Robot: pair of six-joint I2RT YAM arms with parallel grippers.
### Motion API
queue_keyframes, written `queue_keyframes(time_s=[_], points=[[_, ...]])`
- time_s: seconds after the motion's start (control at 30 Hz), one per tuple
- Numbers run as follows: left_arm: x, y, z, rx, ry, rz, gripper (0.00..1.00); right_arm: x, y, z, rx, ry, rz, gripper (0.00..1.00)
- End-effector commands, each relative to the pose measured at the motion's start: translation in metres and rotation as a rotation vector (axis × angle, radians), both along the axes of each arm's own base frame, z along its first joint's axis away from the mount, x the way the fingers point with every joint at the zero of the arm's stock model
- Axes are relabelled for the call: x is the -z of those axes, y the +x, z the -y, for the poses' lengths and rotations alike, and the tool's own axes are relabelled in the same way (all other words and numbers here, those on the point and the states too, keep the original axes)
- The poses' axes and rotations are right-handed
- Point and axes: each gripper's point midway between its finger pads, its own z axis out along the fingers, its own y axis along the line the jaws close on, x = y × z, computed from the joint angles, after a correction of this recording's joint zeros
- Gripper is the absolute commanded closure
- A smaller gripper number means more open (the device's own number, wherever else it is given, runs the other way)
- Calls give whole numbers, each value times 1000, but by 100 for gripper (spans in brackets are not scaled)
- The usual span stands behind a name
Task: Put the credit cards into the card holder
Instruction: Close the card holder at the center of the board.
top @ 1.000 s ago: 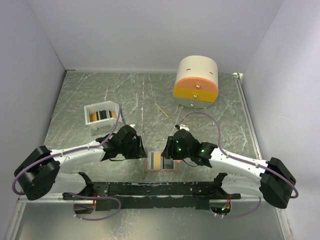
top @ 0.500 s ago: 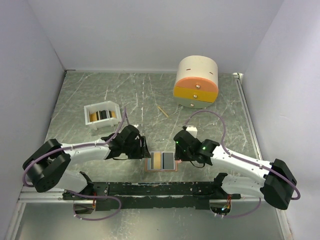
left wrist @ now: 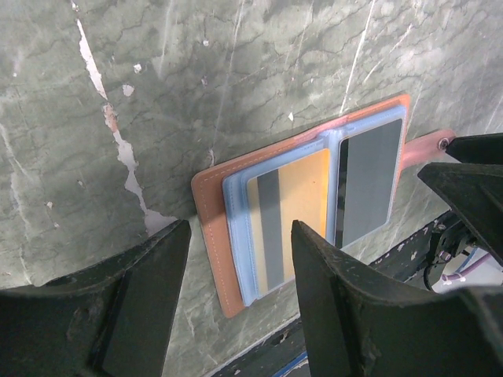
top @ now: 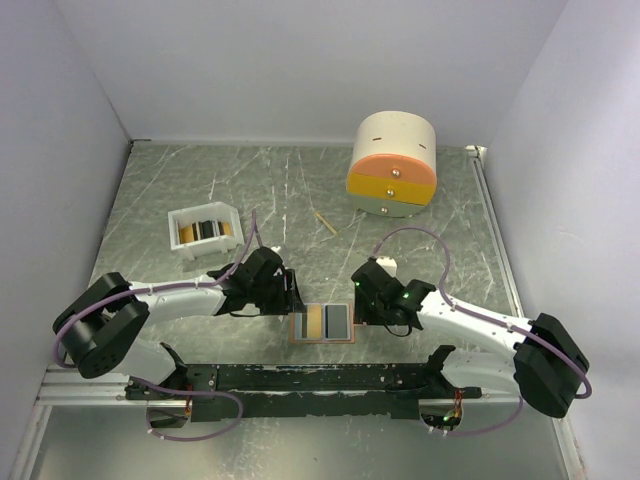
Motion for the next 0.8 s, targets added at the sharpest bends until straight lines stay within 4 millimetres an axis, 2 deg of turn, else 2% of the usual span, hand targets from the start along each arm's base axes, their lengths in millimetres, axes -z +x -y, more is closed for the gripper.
queue_keyframes(time_s=[0.0, 0.2, 0.43, 0.57, 0.77], points=[[9, -3, -3, 15, 36, -12, 33, -5, 7, -4, 0, 24, 26, 47], [2, 0, -2, 8, 20, 17, 34, -18, 17, 10, 45, -32, 72, 41], [4, -2, 5, 32, 10, -10, 34, -5, 13, 5, 30, 40, 21, 40], [-1, -5, 14, 48, -49, -28, 34, -2, 9, -9, -8, 121, 4, 50], [-22, -10, 29, 70, -158, -42, 36, -2, 7, -19, -30, 187, 14, 75]])
